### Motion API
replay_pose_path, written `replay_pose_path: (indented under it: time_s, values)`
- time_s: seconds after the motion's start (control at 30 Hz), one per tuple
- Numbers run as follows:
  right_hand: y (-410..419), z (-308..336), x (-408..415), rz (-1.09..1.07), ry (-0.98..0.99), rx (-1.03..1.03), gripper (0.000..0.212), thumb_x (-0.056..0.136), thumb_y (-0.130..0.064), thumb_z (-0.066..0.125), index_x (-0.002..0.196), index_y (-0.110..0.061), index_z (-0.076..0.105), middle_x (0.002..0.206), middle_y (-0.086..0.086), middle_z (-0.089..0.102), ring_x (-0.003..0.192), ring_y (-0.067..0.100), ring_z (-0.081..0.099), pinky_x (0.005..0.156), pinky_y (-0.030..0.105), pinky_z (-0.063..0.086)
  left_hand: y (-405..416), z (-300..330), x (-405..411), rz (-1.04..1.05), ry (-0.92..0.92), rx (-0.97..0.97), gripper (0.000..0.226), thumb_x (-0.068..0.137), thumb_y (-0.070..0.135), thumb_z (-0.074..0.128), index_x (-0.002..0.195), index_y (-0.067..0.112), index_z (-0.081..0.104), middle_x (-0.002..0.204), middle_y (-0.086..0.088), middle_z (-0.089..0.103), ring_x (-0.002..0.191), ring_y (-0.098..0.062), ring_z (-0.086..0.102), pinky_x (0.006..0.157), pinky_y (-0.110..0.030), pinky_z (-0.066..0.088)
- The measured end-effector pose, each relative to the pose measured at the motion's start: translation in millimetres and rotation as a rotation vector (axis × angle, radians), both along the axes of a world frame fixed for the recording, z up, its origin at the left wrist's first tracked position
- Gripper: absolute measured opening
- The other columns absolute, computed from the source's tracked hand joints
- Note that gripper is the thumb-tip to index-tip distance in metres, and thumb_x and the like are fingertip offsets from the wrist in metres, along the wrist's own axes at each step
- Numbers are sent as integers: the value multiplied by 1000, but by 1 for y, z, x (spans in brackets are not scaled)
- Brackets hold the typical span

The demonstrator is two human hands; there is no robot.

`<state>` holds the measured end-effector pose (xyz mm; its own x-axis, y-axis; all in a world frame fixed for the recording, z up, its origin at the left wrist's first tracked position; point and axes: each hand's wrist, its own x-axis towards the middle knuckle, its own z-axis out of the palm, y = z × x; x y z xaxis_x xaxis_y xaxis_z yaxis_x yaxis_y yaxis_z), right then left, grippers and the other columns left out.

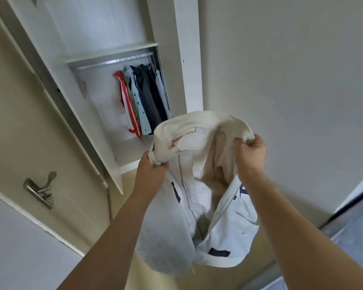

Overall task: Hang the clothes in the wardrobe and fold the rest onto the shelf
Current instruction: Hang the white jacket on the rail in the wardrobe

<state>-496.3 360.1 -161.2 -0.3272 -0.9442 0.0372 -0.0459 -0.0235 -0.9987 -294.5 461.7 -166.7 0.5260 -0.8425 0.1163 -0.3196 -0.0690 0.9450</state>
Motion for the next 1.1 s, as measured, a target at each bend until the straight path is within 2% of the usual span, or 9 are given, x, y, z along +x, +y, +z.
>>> replay_pose_path:
  time_s: [0.1, 0.23, 0.47, 0.67, 0.8, 0.9, 0.97, 1.03, 1.1]
  values:
    - [-39, 5, 28, 14, 39, -6, 9, 81, -19, 51, 79, -20, 43, 69, -4, 52, 66, 22, 52, 65, 32, 43, -36, 1, 13, 21, -17, -10, 36, 85, 10, 65, 119, 17, 54, 96, -3, 63, 75, -12, 57, 66, -26, 46]
    - [-85, -3, 59, 47, 39, 7, 7, 81, -16, 48, 76, -15, 43, 68, 1, 50, 62, 23, 47, 61, 33, 42, -80, -4, 31, 15, -36, -41, 36, 85, 7, 65, 119, 15, 56, 96, 2, 62, 77, -6, 55, 69, -22, 43]
    - [-162, -7, 126, 48, 95, 17, 24, 93, -30, 48, 81, -10, 51, 64, -2, 49, 56, 16, 46, 59, 29, 36, -161, -19, 97, 15, -20, -9, 40, 86, 10, 66, 123, 17, 53, 103, 1, 61, 86, -9, 56, 77, -23, 45]
    - [-237, -10, 213, 170, 82, 86, 27, 93, -30, 43, 75, -10, 49, 59, -2, 41, 51, 14, 37, 54, 28, 35, -242, -29, 183, -17, 2, 17, 38, 86, 11, 66, 121, 18, 53, 100, 1, 61, 89, -14, 58, 71, -18, 45]
    - [-281, -11, 268, 213, -1, 163, 27, 86, -37, 48, 70, -15, 51, 59, 1, 44, 53, 20, 42, 57, 33, 40, -282, -32, 235, -26, 4, 89, 43, 88, 15, 66, 127, 18, 50, 110, -2, 61, 100, -16, 58, 84, -24, 47]
    - [-323, -14, 319, 204, -83, 191, 30, 76, -46, 51, 60, -21, 45, 57, 0, 43, 54, 20, 40, 57, 36, 38, -318, -35, 286, -21, -19, 137, 39, 89, 18, 65, 125, 18, 50, 106, -1, 60, 90, -11, 58, 74, -16, 45]
    - [-340, -9, 346, 218, -79, 164, 28, 83, -39, 53, 66, -17, 47, 62, 5, 46, 57, 20, 43, 57, 36, 41, -336, -36, 313, -20, -18, 157, 34, 90, 18, 63, 122, 18, 51, 103, -4, 60, 83, -9, 56, 66, -12, 43]
    - [-356, -2, 366, 246, -89, 113, 24, 90, -30, 52, 74, -12, 51, 67, 8, 46, 60, 20, 44, 54, 32, 41, -351, -38, 335, -17, -18, 174, 29, 90, 15, 63, 118, 15, 53, 102, -7, 62, 81, -10, 56, 68, -16, 46]
    - [-380, 2, 389, 286, -73, 85, 21, 94, -25, 52, 82, -7, 55, 67, 6, 46, 58, 19, 44, 49, 21, 40, -368, -43, 359, -7, 41, 177, 27, 88, 7, 64, 112, 15, 55, 102, -5, 64, 86, -12, 60, 80, -28, 53]
